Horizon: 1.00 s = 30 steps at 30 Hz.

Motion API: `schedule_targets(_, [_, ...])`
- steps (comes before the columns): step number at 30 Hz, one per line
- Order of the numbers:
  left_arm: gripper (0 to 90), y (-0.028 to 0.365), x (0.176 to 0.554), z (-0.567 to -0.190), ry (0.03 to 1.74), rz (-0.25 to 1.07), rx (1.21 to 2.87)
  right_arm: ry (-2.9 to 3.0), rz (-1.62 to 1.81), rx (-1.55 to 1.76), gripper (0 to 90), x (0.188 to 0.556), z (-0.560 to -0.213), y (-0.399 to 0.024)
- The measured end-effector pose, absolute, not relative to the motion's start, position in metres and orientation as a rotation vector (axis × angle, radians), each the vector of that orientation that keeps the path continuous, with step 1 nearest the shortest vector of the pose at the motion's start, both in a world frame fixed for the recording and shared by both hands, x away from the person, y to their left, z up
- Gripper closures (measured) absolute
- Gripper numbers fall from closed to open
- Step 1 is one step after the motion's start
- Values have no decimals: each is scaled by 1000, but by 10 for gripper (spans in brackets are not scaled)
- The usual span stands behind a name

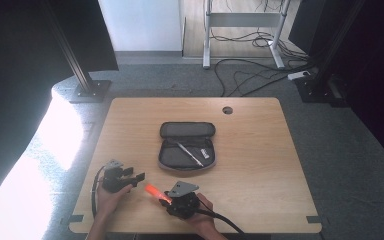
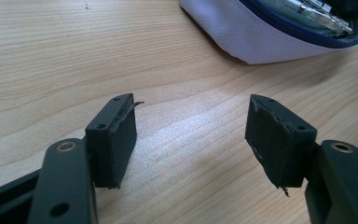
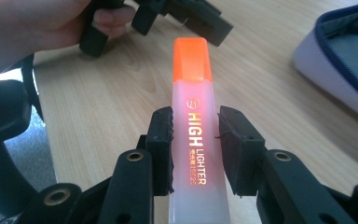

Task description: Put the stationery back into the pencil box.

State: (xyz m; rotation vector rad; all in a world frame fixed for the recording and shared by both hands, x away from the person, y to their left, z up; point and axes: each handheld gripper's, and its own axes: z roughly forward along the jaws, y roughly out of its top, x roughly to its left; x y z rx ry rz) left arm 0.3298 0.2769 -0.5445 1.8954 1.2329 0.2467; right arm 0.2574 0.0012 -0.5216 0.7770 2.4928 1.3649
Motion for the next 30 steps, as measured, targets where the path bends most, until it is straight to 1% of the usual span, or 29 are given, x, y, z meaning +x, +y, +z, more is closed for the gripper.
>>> schedule_targets(30, [341, 273, 330, -545, 1224, 248, 1918, 2370, 1399, 875, 654, 275, -503, -29])
